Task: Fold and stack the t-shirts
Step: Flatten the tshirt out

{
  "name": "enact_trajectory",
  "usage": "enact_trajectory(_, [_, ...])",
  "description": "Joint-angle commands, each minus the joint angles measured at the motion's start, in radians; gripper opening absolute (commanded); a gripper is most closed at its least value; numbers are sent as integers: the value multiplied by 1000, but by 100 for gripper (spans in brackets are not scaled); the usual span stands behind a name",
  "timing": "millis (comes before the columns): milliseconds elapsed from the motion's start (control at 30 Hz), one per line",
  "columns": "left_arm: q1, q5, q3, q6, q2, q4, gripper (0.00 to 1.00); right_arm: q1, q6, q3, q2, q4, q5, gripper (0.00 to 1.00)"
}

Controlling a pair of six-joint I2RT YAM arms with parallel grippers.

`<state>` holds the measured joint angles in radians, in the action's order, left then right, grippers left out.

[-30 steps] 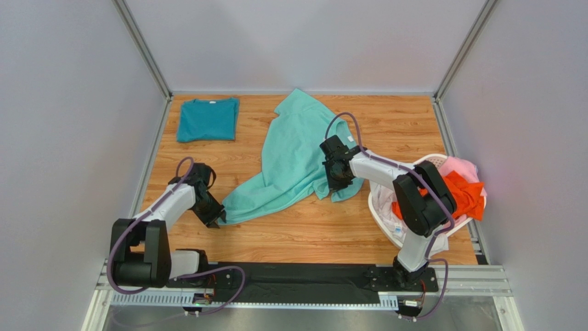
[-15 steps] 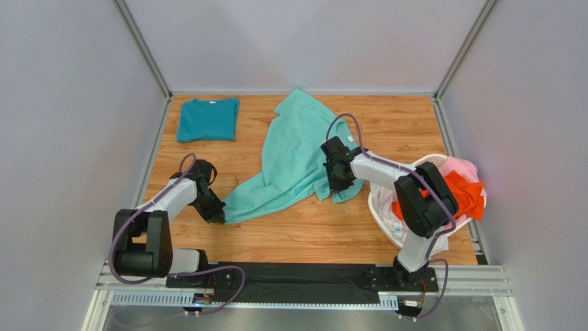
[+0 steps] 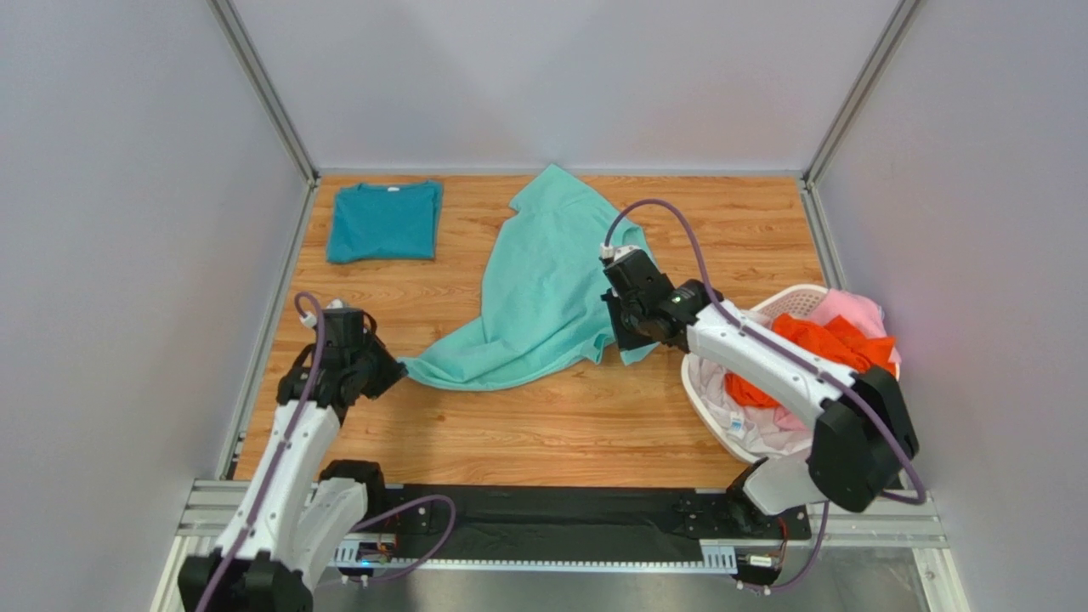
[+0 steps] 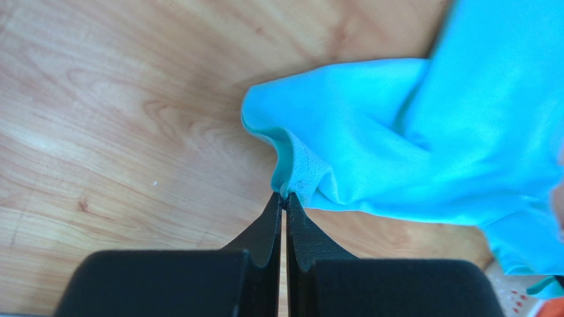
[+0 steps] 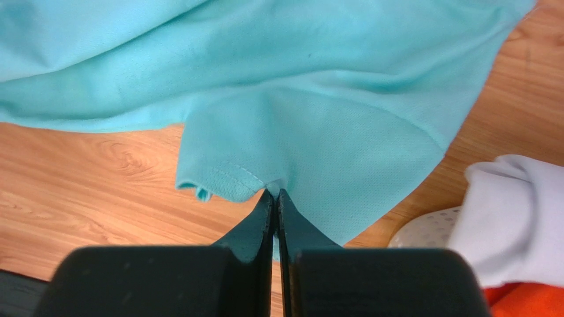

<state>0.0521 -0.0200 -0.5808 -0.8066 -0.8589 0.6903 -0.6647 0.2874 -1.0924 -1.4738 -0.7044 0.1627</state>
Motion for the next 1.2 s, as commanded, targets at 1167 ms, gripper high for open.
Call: enact_trajectory(1167, [3, 109, -1203, 33, 250, 230, 0, -6, -407, -1155, 414, -205, -399, 0])
